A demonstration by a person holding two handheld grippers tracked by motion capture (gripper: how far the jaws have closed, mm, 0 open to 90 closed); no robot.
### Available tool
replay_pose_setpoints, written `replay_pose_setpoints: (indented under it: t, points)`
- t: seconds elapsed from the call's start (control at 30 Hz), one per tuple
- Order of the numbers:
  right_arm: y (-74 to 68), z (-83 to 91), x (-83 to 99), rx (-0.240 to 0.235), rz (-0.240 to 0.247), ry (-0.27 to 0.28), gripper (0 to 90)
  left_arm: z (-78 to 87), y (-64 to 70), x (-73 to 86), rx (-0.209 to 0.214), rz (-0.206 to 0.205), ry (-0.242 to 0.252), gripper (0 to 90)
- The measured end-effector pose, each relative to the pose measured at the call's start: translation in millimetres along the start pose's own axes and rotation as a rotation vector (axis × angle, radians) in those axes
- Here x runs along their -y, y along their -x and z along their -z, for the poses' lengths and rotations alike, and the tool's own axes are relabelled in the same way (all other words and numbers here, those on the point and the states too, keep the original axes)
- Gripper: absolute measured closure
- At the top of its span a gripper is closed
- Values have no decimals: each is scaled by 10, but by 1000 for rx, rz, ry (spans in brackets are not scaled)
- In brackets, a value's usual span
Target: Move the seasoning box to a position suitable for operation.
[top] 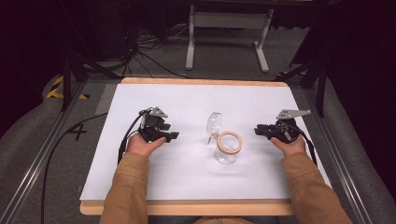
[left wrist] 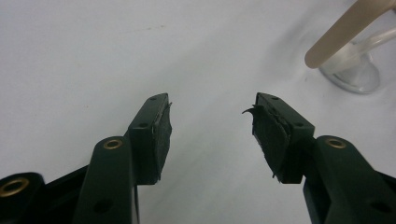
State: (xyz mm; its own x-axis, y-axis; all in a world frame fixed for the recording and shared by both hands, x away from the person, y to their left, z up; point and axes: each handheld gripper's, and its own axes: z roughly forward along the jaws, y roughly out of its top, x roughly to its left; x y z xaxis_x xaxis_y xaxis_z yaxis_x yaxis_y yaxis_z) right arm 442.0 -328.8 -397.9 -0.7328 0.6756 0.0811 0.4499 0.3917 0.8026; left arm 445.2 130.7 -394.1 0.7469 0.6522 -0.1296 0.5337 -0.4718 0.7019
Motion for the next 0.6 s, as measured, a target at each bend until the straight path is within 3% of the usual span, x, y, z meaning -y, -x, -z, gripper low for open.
replay_pose_setpoints:
  t: [0.07,0.2,0.23,0.33,0.43,0.6]
  points:
    - [-11,-4,-5,-5,6,-3,738,-1,10,-3,-4,-4,14,474]
    - [-69,-13,-37,-37,27,-6,786,34,90,-55,-28,-33,-11,484]
    - [-93,-6,-55,-70,28,-3,830,46,132,-81,-65,-38,-18,491]
    - [-120,-7,-76,-97,38,-7,860,79,172,-118,-73,-36,-39,495]
    - [-170,-29,-101,-124,47,-16,885,133,217,-161,-47,-22,-37,506]
    - [-277,-124,-129,-139,74,-37,884,177,327,-230,-15,-53,-30,490]
